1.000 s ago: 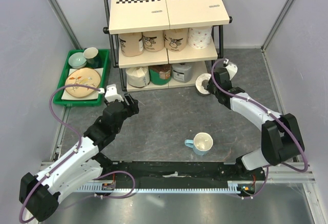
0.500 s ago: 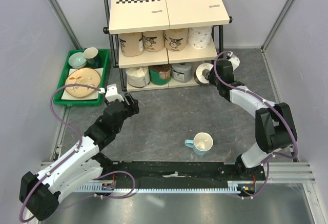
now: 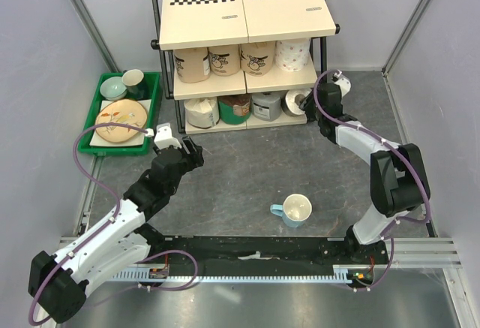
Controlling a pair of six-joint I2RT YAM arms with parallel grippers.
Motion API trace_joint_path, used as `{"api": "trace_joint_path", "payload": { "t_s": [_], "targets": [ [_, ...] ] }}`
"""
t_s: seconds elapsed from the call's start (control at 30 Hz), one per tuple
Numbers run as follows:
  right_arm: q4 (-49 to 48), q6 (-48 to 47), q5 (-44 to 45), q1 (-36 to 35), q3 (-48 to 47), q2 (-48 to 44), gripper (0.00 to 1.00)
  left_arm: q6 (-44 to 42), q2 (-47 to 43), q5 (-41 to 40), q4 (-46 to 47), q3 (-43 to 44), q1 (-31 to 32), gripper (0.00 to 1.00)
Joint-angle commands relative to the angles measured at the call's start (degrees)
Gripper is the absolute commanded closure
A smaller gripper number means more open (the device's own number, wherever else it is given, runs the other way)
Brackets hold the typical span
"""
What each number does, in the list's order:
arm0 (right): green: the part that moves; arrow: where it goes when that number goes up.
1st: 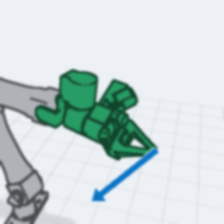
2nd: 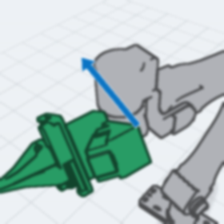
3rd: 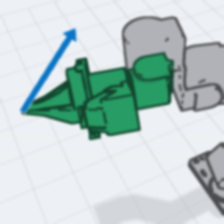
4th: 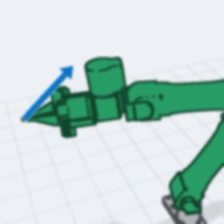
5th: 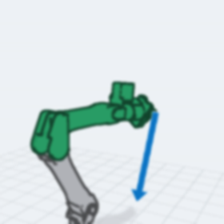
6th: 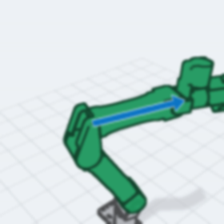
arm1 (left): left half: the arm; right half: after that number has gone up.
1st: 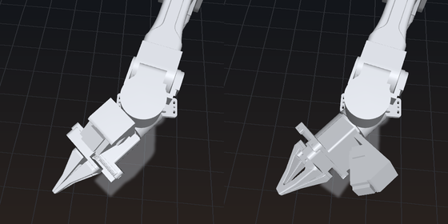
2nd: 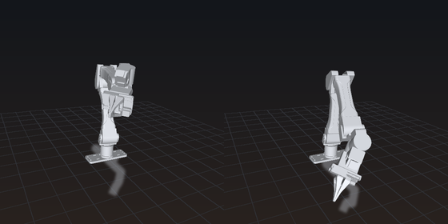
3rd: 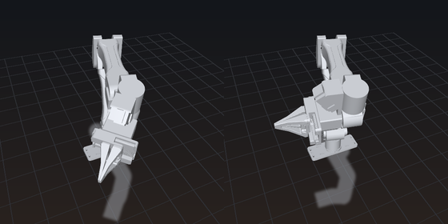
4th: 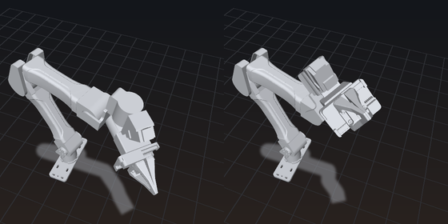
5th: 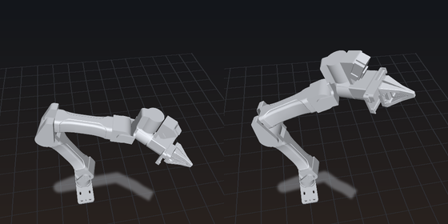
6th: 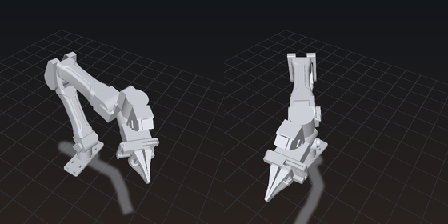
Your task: Place and organize the paper towels onto the shelf
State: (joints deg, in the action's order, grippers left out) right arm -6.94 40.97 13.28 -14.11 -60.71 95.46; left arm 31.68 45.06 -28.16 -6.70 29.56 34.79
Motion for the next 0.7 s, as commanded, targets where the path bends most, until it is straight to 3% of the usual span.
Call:
{"api": "trace_joint_path", "payload": {
  "t_s": [0.0,0.4,0.67],
  "targets": [
    [-5.1,1.1,-0.9,0.2,-3.9,0.9,0.64,0.3,-0.4,-1.0,2.4,-0.2,-0.1,0.27],
    [-5.0,0.9,-2.7,0.2,-6.1,4.4,0.63,0.3,-0.8,-1.5,2.1,-0.5,-0.1,0.27],
    [-4.7,0.3,-2.5,0.4,-6.1,4.2,0.50,0.3,-0.8,-1.5,2.0,-0.6,-0.1,0.27]
  ]
}}
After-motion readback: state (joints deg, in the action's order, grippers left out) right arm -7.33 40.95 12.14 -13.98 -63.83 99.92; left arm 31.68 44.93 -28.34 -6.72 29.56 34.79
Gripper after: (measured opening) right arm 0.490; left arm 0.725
